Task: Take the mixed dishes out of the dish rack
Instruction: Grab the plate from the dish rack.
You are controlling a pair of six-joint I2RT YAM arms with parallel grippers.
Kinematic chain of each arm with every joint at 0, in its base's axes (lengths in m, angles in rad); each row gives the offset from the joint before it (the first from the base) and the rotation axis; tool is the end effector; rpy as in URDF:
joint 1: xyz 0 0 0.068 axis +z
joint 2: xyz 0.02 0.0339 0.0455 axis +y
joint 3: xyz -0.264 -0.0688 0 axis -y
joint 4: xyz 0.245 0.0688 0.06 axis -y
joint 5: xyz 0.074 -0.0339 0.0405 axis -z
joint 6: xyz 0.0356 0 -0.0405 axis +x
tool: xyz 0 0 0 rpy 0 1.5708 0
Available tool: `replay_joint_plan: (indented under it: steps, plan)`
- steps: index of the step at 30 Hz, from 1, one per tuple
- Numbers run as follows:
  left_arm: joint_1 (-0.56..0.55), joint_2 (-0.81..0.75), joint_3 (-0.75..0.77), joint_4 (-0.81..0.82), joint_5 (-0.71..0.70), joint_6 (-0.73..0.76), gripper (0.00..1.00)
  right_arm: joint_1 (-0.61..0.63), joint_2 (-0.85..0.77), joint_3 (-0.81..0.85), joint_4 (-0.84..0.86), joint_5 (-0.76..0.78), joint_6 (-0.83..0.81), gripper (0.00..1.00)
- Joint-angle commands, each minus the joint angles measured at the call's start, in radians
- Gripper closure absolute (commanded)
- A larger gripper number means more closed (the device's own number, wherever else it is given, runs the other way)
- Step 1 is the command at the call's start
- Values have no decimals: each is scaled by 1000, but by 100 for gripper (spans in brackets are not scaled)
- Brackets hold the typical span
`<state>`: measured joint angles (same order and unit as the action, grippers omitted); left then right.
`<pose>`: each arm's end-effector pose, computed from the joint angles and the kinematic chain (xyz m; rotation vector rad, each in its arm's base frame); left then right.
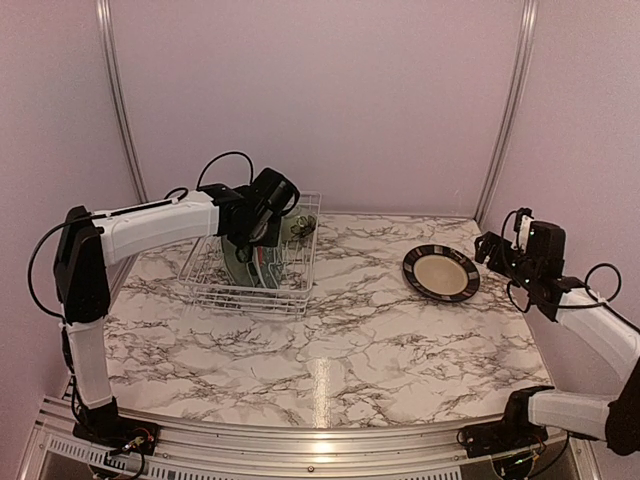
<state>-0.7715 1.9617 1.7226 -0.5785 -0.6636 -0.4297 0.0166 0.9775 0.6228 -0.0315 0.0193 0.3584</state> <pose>0.3326 -0.2929 0.2834 0.0775 2.1847 0.1316 0.2245 0.0030 0.2623 0.3465 1.9330 0.2277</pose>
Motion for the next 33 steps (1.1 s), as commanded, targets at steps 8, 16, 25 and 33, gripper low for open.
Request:
replay_joint_plan:
  steps: [8,16,25,33]
  plan:
    - [-14,49,101,-102,-69,1,79,-6,69,27,-8,2,42,5]
    - [-20,94,158,-146,-71,-9,88,-6,56,44,-12,-9,56,6]
    - [-18,116,173,-155,-79,-7,75,-5,16,32,-28,10,48,6]
    - [-20,104,185,-159,-80,-6,96,-6,12,30,-29,-2,64,6]
